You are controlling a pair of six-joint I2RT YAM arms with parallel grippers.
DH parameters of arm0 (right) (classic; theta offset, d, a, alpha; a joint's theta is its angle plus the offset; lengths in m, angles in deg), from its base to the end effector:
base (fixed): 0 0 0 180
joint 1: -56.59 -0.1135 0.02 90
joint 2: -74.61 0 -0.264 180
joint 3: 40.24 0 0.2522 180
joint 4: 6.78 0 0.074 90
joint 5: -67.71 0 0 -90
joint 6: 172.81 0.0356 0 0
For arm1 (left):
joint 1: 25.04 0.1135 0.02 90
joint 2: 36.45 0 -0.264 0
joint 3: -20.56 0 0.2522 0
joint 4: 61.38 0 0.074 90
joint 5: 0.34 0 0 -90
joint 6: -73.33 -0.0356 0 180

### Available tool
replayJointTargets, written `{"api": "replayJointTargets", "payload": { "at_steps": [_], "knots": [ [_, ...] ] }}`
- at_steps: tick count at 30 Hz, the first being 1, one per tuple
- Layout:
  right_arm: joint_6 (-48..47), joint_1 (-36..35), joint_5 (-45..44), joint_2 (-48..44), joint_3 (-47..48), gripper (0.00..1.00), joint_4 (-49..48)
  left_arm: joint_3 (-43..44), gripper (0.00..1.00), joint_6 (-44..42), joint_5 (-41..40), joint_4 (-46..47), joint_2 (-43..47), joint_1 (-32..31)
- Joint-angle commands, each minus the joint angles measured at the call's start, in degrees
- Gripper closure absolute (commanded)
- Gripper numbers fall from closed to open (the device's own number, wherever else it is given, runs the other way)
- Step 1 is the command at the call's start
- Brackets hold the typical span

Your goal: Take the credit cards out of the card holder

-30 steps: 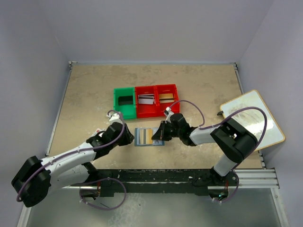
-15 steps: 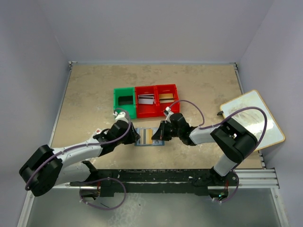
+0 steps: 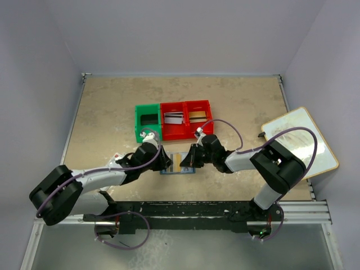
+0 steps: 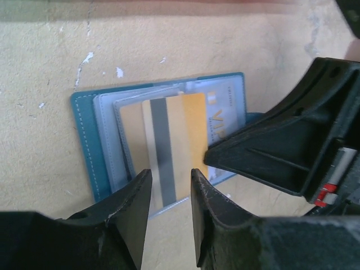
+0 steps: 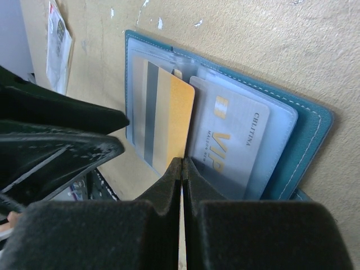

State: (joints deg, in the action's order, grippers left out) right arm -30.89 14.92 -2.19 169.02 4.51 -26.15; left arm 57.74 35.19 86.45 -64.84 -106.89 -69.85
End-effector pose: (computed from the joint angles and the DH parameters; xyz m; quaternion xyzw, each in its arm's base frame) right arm 0.2132 0.2061 0.1303 -0.0102 0.8583 0.4609 0.2253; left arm 0.1648 -0.1609 0.1585 -0.0675 0.8910 -0.3182 0.3167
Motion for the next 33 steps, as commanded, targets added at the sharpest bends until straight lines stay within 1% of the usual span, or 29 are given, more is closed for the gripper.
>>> {"api": "replayJointTargets", "payload": {
  "at_steps": [1,4,7,13,17,21,22,24,25,27,30,33],
  "knots": [
    [-0.12,-0.34,0.34,-1.87,-0.4,1.0,1.21,1.57,0.7,-0.49,-2.6,2.0,-4.32,-0.27],
    [-0.24,-0.34,0.33,-2.48,-0.45,1.0,2.07,0.88,0.71,1.25,-7.0,-0.56,-8.1,-0.27],
    [-0.35,-0.26,-0.26,-3.46,-0.71,1.0,3.06,0.06,0.76,1.31,-6.61,0.22,-10.98,-0.47],
    [0.0,-0.08,-0.74,-4.3,-1.32,1.0,3.77,-0.07,0.81,1.48,-10.98,-5.01,-7.87,-1.94],
    [2.39,0.01,-3.08,-6.41,-2.71,1.0,3.04,-0.13,0.83,0.78,-11.82,-7.65,-5.87,-1.9],
    [4.07,0.05,-3.12,-5.8,-2.79,1.0,1.55,-0.33,0.84,0.17,-10.45,-7.03,-5.32,-1.94],
    [4.18,0.06,-2.98,-5.12,-2.41,0.99,1.35,-0.44,0.84,-0.02,-9.85,-6.57,-5.37,-2.01],
    [4.64,0.09,-3.07,-3.72,-1.52,0.91,1.54,-0.04,0.84,-0.25,-9.12,-6.16,-5.63,-2.21],
    [4.92,0.1,-3.31,-3.09,-1.14,0.84,1.57,0.27,0.84,-0.38,-9.13,-6.3,-5.67,-2.37],
    [5.91,0.1,-4.46,-2.62,-1.12,0.79,1.15,0.91,0.84,-0.51,-9.28,-6.93,-5.56,-2.62],
    [8.19,0.09,-6.66,-3.0,-2.43,0.66,-1.06,1.61,0.84,-0.66,-9.41,-7.24,-5.5,-2.91],
    [8.93,0.1,-6.45,-2.41,-2.47,0.65,-3.13,2.19,0.86,-0.94,-9.23,-7.31,-6.04,-3.2]
  ]
}}
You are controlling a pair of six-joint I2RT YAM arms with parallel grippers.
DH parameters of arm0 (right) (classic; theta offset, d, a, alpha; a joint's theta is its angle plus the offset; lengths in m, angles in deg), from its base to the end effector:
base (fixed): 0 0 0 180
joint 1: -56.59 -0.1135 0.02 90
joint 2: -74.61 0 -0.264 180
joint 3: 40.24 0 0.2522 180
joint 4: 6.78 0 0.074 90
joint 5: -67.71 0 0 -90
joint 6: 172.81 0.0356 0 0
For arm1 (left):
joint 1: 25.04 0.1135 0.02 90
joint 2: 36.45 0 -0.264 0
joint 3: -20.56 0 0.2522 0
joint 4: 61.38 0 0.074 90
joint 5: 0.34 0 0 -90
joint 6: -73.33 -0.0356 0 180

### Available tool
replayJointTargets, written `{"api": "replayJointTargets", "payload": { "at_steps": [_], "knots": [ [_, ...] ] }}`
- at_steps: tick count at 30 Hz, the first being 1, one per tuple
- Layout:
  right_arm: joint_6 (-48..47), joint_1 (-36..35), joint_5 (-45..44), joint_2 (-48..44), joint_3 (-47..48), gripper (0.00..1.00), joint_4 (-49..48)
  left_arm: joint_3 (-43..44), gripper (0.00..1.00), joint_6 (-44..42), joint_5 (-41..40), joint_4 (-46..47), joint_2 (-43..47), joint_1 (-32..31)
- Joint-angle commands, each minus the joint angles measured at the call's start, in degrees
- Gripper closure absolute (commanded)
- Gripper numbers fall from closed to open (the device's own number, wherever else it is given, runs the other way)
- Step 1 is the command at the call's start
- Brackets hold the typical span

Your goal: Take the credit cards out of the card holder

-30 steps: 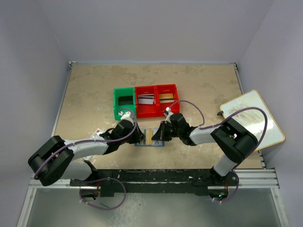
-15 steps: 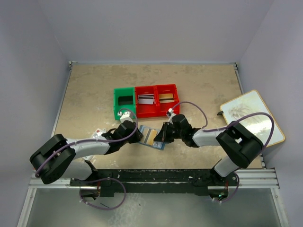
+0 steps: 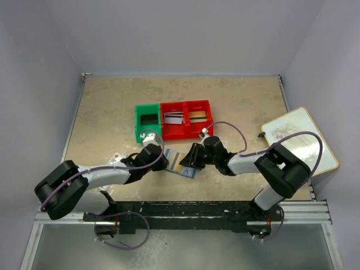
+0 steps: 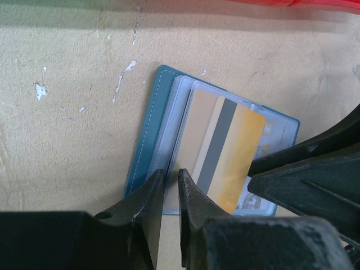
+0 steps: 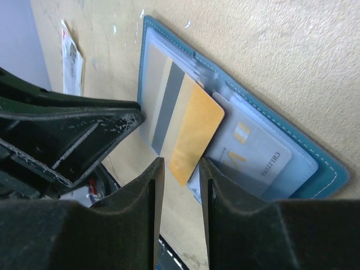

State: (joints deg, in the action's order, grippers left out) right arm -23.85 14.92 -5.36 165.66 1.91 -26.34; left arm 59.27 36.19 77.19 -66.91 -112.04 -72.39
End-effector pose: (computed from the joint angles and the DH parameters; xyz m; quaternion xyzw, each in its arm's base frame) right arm 0.2059 0.1971 0.1345 0.0548 0.8552 0.4655 0.2212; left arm 0.1658 -0.1686 0.1445 -0.0875 0.9064 -0.2440 0.3335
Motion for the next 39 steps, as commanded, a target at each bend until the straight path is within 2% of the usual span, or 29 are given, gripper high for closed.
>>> {"api": "replayJointTargets", "payload": {
  "at_steps": [1,5,10,16,19,21,25,30,37,39],
  "knots": [
    [2.24,0.1,-3.37,1.6,0.15,0.65,-3.42,0.82,0.87,-2.11,0.05,-5.25,-1.26,-0.84],
    [5.42,0.05,-4.47,3.54,-0.66,0.64,-4.57,1.32,0.9,-2.09,-0.01,-5.32,-2.39,-1.45],
    [7.65,0.05,-4.51,6.14,-1.83,0.66,-10.42,1.33,0.93,-1.63,-0.9,-5.42,-2.95,-2.41],
    [7.71,0.1,-2.88,7.56,-2.34,0.84,-12.4,1.51,0.96,-1.45,-1.54,-5.53,-3.51,-3.08],
    [7.68,0.1,-3.48,5.65,-3.19,0.96,-12.14,1.4,0.98,-0.45,-3.61,-6.46,-3.21,-3.26],
    [6.89,0.13,-4.22,3.6,-3.5,1.0,-10.75,0.34,0.99,0.74,-5.35,-6.02,-2.35,-3.27],
    [4.1,0.44,-2.6,0.67,-3.36,0.99,-7.67,-1.28,1.0,2.59,-7.75,-5.56,-0.96,-3.27],
    [4.0,1.5,1.15,-0.97,-6.29,0.99,-10.88,-1.79,1.0,2.75,-8.08,-5.35,-0.47,-3.27],
    [1.42,2.45,1.05,-2.66,-7.28,0.99,-7.44,-1.85,1.0,3.02,-8.98,-7.28,3.56,-3.26],
    [0.54,2.46,1.57,-2.48,-7.16,0.99,-7.09,-1.39,0.92,2.88,-8.97,-7.65,5.7,-3.27]
  ]
}}
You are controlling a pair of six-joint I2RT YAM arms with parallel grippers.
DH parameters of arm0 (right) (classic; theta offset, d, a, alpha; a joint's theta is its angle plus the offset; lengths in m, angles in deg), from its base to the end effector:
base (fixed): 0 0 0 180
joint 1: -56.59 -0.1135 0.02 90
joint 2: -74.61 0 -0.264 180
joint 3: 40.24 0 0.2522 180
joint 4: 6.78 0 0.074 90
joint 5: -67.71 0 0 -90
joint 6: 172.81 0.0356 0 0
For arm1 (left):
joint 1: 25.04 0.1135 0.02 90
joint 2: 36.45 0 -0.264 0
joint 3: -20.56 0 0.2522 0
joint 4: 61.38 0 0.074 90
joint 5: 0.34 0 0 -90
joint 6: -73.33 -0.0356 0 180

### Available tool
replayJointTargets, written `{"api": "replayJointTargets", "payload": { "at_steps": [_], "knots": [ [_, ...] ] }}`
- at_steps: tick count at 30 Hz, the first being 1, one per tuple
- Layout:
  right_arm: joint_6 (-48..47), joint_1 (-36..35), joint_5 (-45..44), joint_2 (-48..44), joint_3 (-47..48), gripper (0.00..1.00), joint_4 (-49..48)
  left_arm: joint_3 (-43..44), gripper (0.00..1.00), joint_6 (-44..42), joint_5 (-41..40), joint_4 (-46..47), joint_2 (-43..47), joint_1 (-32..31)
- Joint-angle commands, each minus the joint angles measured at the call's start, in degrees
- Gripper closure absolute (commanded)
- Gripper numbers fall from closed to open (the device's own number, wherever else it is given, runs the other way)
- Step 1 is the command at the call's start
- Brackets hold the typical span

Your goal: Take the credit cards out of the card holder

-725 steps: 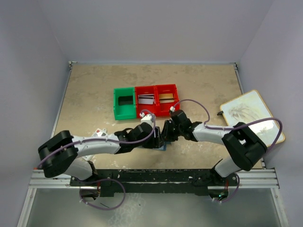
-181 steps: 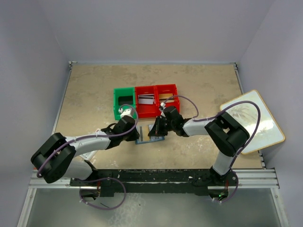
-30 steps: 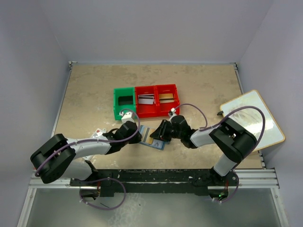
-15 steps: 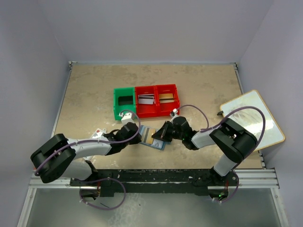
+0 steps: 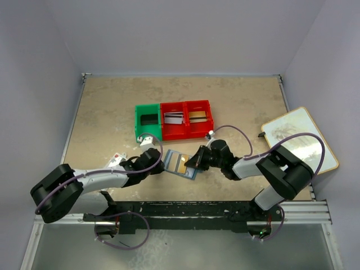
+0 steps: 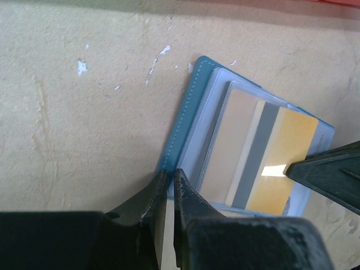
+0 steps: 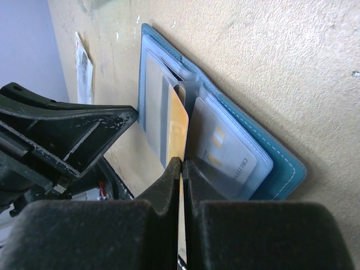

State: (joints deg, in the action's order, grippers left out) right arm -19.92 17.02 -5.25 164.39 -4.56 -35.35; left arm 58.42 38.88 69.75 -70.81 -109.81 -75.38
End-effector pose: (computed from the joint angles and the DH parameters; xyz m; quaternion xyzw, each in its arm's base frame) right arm 0.1971 0.1764 0.1266 0.0917 0.8352 0.4898 0.2326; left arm 0.1535 -0.1661 0.1441 -0.1075 0.9058 -0.2050 0.3549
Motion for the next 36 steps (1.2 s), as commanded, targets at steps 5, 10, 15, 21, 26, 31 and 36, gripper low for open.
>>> {"api": "replayJointTargets", "payload": {
  "at_steps": [5,10,15,21,26,31,36],
  "knots": [
    [-5.06,0.5,2.12,-0.67,0.35,1.0,3.57,3.44,0.73,-2.88,0.64,-1.93,8.67,-0.62],
    [-6.23,0.63,1.37,-0.99,1.06,1.0,5.7,7.86,0.7,-5.53,9.51,5.69,2.3,-0.56],
    [-6.9,0.79,1.61,-1.0,1.73,1.0,6.62,9.21,0.77,-5.18,12.16,9.34,-8.74,-1.98],
    [-5.8,0.83,1.16,-1.07,1.21,0.99,5.88,6.38,0.81,-2.5,6.08,7.0,-10.55,-3.49],
    [-4.6,0.99,1.33,-1.33,0.09,0.98,3.77,5.74,0.83,-3.02,4.57,4.09,-10.02,-3.69],
    [-2.79,0.99,1.29,-1.82,-1.15,0.88,0.45,5.35,0.84,-2.63,3.87,3.1,-9.69,-3.85],
    [-1.0,0.99,1.54,0.4,-1.58,0.78,-4.48,4.42,0.87,-1.32,4.24,4.83,-9.77,-3.96]
  ]
}}
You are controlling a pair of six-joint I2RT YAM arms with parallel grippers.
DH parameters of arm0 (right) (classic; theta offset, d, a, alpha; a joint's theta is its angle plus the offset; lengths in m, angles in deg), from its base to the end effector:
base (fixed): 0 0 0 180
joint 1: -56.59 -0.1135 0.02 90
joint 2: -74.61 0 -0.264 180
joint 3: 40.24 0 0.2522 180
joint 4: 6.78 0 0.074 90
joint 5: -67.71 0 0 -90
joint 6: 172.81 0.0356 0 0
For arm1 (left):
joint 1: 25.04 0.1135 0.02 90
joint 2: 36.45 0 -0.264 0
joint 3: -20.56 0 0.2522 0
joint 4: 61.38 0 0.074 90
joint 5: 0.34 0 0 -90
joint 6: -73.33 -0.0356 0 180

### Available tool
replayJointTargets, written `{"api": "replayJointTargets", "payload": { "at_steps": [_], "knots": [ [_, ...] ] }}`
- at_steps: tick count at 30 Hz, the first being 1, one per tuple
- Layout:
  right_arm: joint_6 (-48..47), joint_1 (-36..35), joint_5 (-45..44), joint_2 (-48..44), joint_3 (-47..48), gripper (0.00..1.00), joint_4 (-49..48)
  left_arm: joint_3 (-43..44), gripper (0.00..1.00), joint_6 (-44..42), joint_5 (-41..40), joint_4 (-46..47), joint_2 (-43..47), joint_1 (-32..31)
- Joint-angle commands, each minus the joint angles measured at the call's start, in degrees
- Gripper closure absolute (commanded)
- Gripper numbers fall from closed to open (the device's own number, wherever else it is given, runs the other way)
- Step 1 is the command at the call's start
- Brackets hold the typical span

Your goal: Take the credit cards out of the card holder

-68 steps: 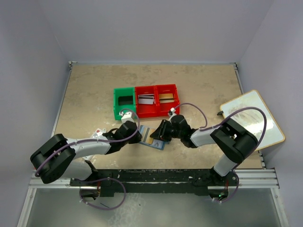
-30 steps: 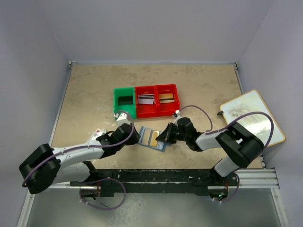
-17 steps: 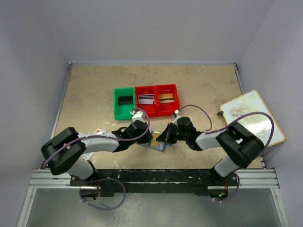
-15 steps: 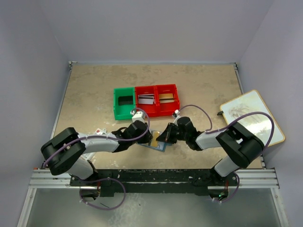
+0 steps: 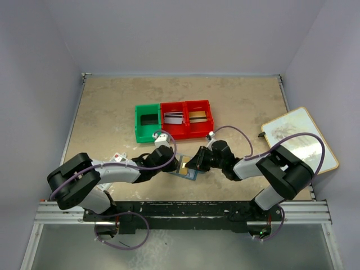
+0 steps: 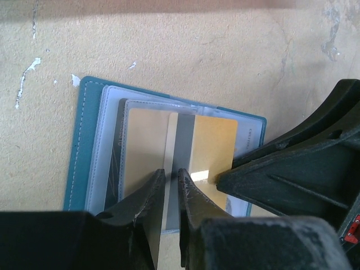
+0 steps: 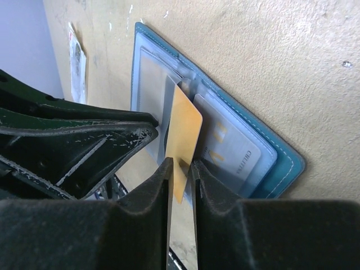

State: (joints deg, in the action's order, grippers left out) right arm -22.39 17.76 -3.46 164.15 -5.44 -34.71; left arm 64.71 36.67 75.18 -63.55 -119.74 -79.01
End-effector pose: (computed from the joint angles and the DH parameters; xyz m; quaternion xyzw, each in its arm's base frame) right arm 0.1950 0.1717 0.1230 0.0732 0.8415 0.4840 0.2287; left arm 0.1638 -0.2101 0.1449 -0.0470 0.9041 -0.2613 0.3348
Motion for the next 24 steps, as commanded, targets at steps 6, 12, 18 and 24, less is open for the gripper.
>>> {"api": "replayJointTargets", "payload": {
  "at_steps": [6,12,18,24],
  "knots": [
    [3.45,0.24,1.14,5.1,-1.3,0.76,-11.63,-2.17,0.9,1.61,-1.05,-2.36,0.27,-0.5],
    [3.65,0.15,3.17,8.16,-0.98,0.79,-15.93,-2.84,0.9,2.19,-1.18,-2.1,0.75,-0.52],
    [1.25,0.16,4.21,6.61,0.09,0.97,-10.89,-2.55,0.91,2.33,-1.74,-2.39,0.99,-0.66],
    [-2.15,0.33,0.27,-1.69,0.45,1.0,0.43,-2.59,0.9,2.25,-3.82,-4.92,3.05,-0.69]
  ]
}}
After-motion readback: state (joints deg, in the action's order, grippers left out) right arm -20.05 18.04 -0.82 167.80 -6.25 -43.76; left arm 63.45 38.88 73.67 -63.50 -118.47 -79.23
